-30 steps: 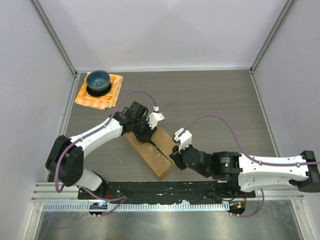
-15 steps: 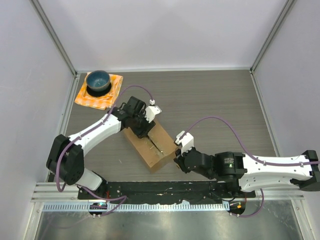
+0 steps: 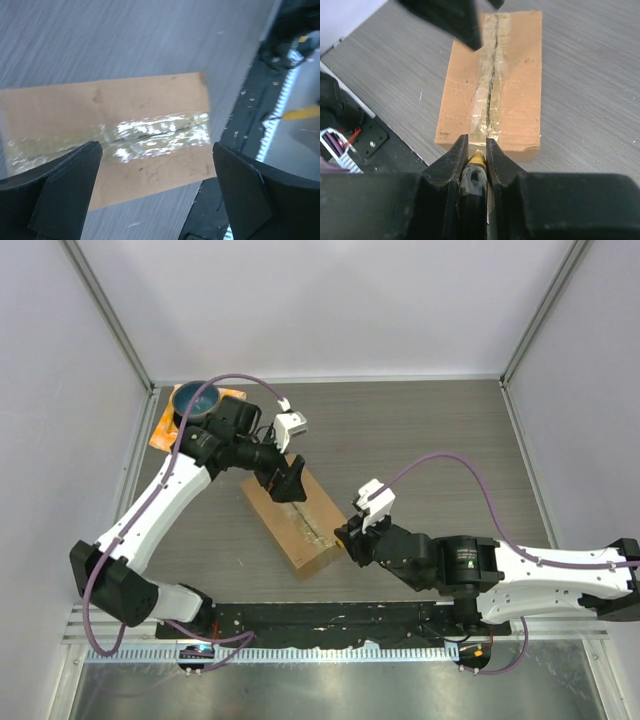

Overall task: Unpack the express box
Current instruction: Adjust the express box at the center of the board.

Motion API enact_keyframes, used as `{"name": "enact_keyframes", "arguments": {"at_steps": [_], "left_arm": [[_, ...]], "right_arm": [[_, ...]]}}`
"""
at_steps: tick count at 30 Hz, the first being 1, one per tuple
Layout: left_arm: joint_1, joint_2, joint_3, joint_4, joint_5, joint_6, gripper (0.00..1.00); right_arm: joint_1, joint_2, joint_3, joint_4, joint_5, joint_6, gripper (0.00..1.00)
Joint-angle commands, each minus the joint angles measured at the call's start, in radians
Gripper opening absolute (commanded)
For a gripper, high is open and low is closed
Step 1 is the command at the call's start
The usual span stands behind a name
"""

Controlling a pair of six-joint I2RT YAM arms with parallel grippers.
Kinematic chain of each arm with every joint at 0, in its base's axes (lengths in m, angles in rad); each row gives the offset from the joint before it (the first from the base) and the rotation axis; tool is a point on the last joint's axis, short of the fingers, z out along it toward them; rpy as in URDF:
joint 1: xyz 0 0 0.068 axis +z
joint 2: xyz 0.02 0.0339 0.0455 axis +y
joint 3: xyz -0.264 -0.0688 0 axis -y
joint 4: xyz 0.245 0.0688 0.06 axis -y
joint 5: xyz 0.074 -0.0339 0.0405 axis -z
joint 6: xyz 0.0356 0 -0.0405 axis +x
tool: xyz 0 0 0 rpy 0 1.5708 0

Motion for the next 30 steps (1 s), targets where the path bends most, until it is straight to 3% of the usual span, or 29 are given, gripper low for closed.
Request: {"name": "enact_keyframes", "arguments": {"at_steps": [1, 4, 5, 8, 9, 12, 16, 21, 26, 30], "left_arm": [[0.016, -0.091, -0.100, 0.052, 0.320, 0.053, 1.00], [0.013, -0.044, -0.096, 0.001, 0.307, 0.209, 1.00], [0.012, -0.029, -0.079, -0.036, 0.267, 0.349, 1.00], [0.003, -0.001, -0.041, -0.130, 0.112, 0.530, 1.00], [-0.008, -0.001, -0.048, -0.141, 0.004, 0.630, 1.00], [-0.063, 0.000, -0.082, -0.121, -0.130, 0.720, 1.00], [-0.163, 0.011, -0.120, -0.024, -0.343, 0.771, 1.00], [-0.237, 0.069, -0.111, 0.014, -0.421, 0.806, 1.00], [-0.315, 0.074, -0.160, 0.085, -0.448, 0.779, 1.00], [-0.350, 0.079, -0.185, 0.111, -0.468, 0.763, 1.00]], "right_arm": [[0.001, -0.089, 0.002, 0.141, 0.165, 0.018, 0.01], [-0.014, -0.138, -0.040, 0.129, 0.182, 0.084, 0.01], [-0.018, -0.147, -0.051, 0.118, 0.198, 0.142, 0.01], [-0.025, -0.182, -0.091, 0.037, 0.237, 0.309, 0.01], [-0.029, -0.193, -0.106, 0.000, 0.241, 0.351, 0.01], [-0.078, -0.228, -0.199, -0.033, 0.218, 0.511, 0.01], [-0.169, -0.257, -0.272, -0.034, 0.182, 0.634, 0.01], [-0.230, -0.262, -0.281, -0.063, 0.291, 0.691, 0.01], [-0.319, -0.216, -0.253, -0.031, 0.393, 0.623, 0.01], [-0.466, -0.083, -0.247, 0.110, 0.315, 0.522, 0.01]]}}
